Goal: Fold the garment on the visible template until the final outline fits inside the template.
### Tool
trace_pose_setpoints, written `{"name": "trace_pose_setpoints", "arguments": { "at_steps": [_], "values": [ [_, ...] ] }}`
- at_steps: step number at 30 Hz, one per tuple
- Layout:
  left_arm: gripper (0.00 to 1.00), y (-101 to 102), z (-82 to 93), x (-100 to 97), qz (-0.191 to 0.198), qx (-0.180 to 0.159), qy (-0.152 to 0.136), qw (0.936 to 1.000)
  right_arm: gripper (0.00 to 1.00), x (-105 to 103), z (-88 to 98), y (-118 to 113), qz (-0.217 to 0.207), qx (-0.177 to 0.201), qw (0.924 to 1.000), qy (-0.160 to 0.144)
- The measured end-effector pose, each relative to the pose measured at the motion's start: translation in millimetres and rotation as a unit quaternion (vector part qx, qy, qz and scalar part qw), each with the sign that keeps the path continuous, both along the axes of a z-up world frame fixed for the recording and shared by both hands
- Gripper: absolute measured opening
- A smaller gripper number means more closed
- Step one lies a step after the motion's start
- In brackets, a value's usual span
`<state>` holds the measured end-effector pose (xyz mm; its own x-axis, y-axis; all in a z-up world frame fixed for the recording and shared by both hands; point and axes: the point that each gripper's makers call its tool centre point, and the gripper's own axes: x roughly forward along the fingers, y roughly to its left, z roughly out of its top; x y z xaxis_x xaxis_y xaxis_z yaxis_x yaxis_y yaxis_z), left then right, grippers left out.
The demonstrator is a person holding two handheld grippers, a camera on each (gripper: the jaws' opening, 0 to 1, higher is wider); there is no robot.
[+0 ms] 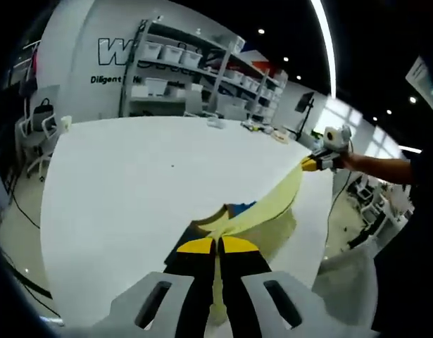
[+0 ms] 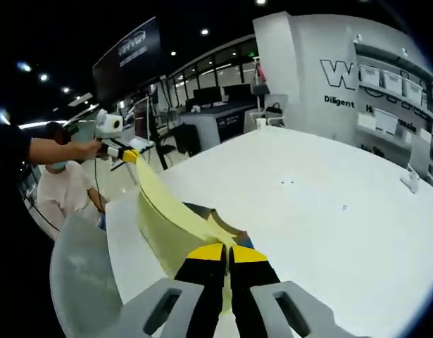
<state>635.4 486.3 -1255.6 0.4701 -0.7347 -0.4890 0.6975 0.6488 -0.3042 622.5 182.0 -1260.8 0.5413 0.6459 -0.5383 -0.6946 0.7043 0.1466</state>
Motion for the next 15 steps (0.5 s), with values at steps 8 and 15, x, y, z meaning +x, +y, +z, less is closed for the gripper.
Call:
{"name": "trace_pose_setpoints", "arguments": {
  "at_steps": [8,15],
  "values": [
    [0.00,0,-22.1,22.8,0.022,0.009,0.019,0.9995,0.00,16,-24.3,-6,-0.021,-0.013,0.9994,0.024],
    [0.00,0,-46.4,31.5,0.028,0.022,0.036,0.9987,0.00,27,-49.2,-5,-0.030,-0.022,0.9984,0.043]
  ]
}}
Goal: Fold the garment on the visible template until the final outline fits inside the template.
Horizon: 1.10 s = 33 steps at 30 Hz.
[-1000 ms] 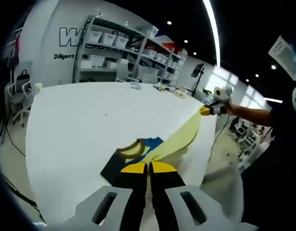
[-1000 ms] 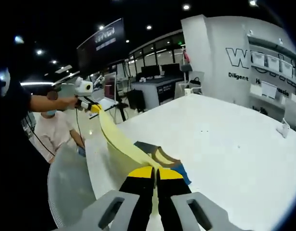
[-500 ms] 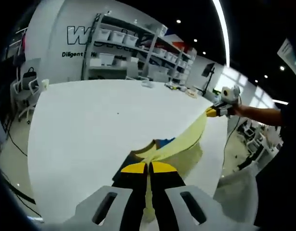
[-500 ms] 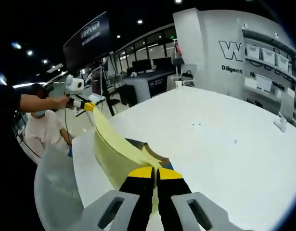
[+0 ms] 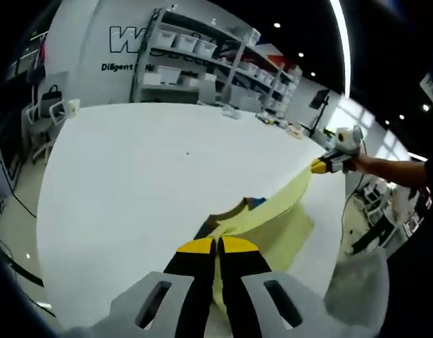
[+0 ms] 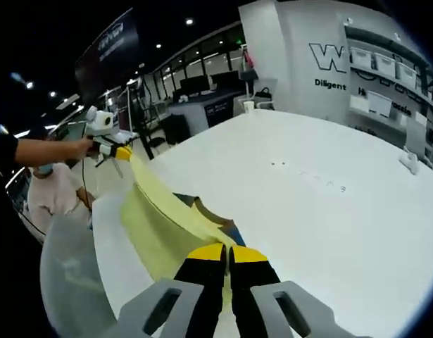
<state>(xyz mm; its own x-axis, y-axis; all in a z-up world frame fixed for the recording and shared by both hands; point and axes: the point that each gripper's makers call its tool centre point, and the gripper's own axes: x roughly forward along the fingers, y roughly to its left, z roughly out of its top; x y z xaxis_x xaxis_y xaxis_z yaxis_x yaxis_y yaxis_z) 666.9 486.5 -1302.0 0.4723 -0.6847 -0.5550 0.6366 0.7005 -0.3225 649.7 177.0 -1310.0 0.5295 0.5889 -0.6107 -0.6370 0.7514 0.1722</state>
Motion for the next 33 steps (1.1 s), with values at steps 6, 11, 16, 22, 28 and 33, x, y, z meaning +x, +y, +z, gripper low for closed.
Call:
{"name": "trace_pose_setpoints", "arguments": {
  "at_steps": [6,11,16,22,28,33],
  "values": [
    [0.00,3,-25.3,10.9,0.011,0.014,0.020,0.9996,0.00,14,-29.7,-1,-0.019,-0.020,0.9994,0.023],
    [0.00,3,-48.8,24.4,0.027,0.024,0.042,0.9985,0.00,28,-53.5,-2,-0.032,-0.035,0.9981,0.038],
    [0.00,3,-70.5,38.6,0.037,0.029,0.057,0.9973,0.00,39,-75.8,-4,-0.043,-0.051,0.9965,0.050],
    [0.00,5,-90.9,53.1,0.052,0.031,0.068,0.9959,0.00,52,-94.8,-8,-0.054,-0.069,0.9950,0.047],
    [0.06,7,-97.7,59.8,0.047,0.070,0.016,0.9963,0.06,61,-100.0,-16,-0.058,-0.089,0.9940,0.026],
    [0.16,9,-92.0,65.7,0.073,0.052,0.011,0.9959,0.14,62,-96.2,-23,-0.078,-0.075,0.9940,0.019]
  ]
}}
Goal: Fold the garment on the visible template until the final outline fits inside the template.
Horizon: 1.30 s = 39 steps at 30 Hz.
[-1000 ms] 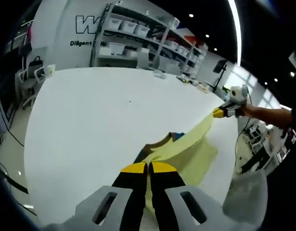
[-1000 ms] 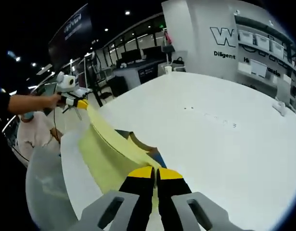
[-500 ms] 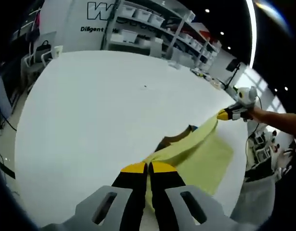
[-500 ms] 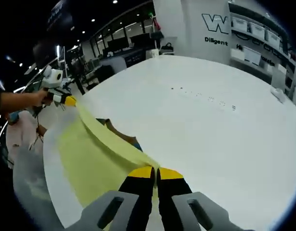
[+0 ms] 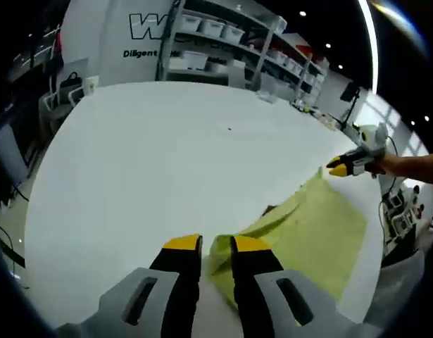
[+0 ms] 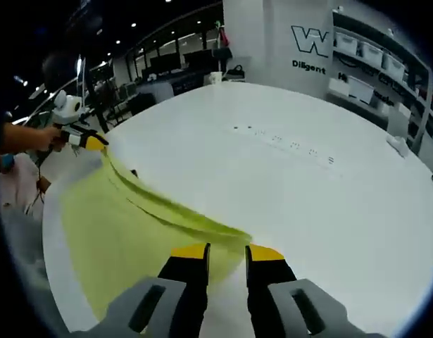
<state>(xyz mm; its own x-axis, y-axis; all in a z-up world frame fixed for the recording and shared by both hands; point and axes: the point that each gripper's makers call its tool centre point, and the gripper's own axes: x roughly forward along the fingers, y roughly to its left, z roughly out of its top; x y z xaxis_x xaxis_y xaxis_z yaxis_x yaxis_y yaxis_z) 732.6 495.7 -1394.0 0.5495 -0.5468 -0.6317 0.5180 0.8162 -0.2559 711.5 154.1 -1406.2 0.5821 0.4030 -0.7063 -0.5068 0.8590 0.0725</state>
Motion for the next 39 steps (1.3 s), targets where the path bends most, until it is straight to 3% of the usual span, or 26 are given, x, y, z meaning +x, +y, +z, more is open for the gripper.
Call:
{"name": "trace_pose_setpoints", "arguments": {
  "at_steps": [6,8,11,12,15,17,19,21,23,27,31,33,35,37,39],
  "values": [
    [0.25,-7,3.6,-7.5,-0.027,0.006,-0.024,0.9993,0.15,-7,-1.1,3,0.008,-0.001,1.0000,-0.002],
    [0.38,-14,1.5,-13.9,-0.069,0.028,-0.050,0.9960,0.16,-9,-0.5,4,0.008,0.004,1.0000,-0.002],
    [0.57,-20,-11.6,-21.4,-0.104,0.071,-0.065,0.9899,0.17,-12,-2.4,6,0.015,0.001,0.9999,0.000],
    [0.58,-18,-17.9,-16.6,-0.097,0.097,-0.071,0.9880,0.17,-15,-2.3,6,0.015,0.000,0.9999,-0.001],
    [0.62,-20,-28.3,-1.1,-0.086,0.125,-0.090,0.9843,0.17,-19,-2.3,7,0.004,0.008,0.9999,0.004],
    [0.71,-19,-34.4,11.8,-0.065,0.141,-0.102,0.9826,0.18,-24,-4.7,8,0.005,0.005,1.0000,0.007],
    [0.71,-9,-37.7,28.7,-0.025,0.161,-0.109,0.9806,0.18,-28,-5.4,8,0.010,-0.001,0.9999,0.007],
    [0.69,3,-31.9,44.4,0.034,0.160,-0.120,0.9792,0.19,-29,-2.3,6,0.008,0.003,1.0000,0.003],
    [0.72,10,-30.8,48.2,0.063,0.151,-0.113,0.9800,0.19,-31,0.4,6,0.005,0.009,0.9999,0.003],
    [0.71,21,-25.9,50.3,0.068,0.155,-0.109,0.9795,0.19,-35,1.3,5,0.011,0.008,0.9999,0.002],
    [0.69,23,-13.6,39.0,0.052,0.154,-0.114,0.9801,0.21,-39,5.1,7,0.015,0.012,0.9998,0.001],
    [0.71,7,-4.3,17.9,0.008,0.133,-0.116,0.9843,0.22,-44,11.0,15,0.030,0.019,0.9993,-0.011],
    [0.73,1,-0.3,0.8,-0.026,0.140,-0.120,0.9826,0.25,-48,12.2,20,0.040,0.021,0.9988,-0.016],
    [0.75,6,-2.1,-11.0,-0.041,0.170,-0.113,0.9781,0.30,-53,11.2,26,0.051,0.020,0.9984,-0.017],
    [0.77,1,-1.1,-21.6,-0.039,0.139,-0.101,0.9844,0.32,-60,11.4,31,0.060,0.019,0.9978,-0.019]
  ]
}}
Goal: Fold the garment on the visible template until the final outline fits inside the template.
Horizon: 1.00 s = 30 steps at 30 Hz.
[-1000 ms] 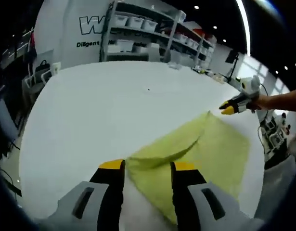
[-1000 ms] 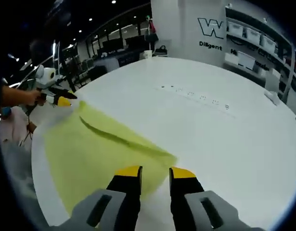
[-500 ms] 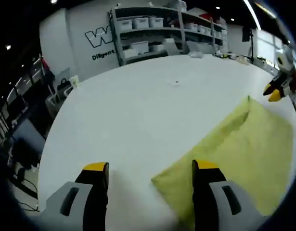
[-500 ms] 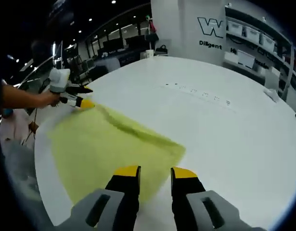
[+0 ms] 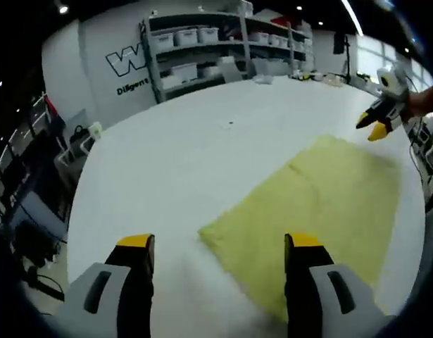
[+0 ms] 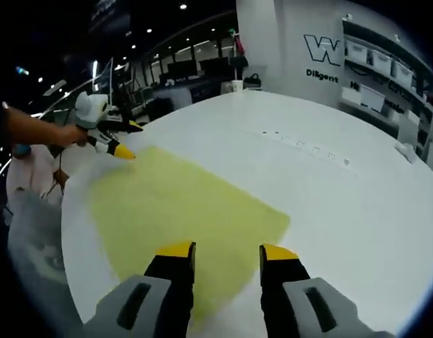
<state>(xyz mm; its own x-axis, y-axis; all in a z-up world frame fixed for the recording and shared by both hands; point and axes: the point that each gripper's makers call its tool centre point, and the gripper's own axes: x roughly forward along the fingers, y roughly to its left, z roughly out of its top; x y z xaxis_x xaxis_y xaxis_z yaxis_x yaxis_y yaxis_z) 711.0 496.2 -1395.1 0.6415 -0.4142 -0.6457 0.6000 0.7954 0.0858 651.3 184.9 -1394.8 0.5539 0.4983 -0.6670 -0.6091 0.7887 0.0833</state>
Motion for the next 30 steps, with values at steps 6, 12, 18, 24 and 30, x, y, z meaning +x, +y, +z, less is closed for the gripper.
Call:
{"name": "trace_pose_setpoints", "arguments": {
  "at_steps": [6,12,18,24,30],
  "values": [
    [0.80,-3,-0.7,-33.9,-0.022,-0.011,0.021,0.9995,0.35,-21,-5.3,-3,-0.005,0.009,0.9999,0.012],
    [0.81,-18,-5.6,-79.7,-0.059,-0.058,0.070,0.9941,0.35,-54,-14.7,-8,-0.003,0.009,0.9996,0.028],
    [0.64,-23,-9.2,-108.3,-0.100,-0.016,0.012,0.9948,0.20,-84,-21.2,-4,0.016,-0.011,0.9997,0.011],
    [0.06,-3,-38.8,-134.8,-0.176,0.117,0.009,0.9773,0.00,-105,-43.6,1,0.070,-0.066,0.9953,0.009],
    [0.23,13,-30.0,-125.0,-0.141,0.136,-0.004,0.9806,0.00,-108,-45.1,-12,0.063,-0.091,0.9938,0.006]
  ]
}}
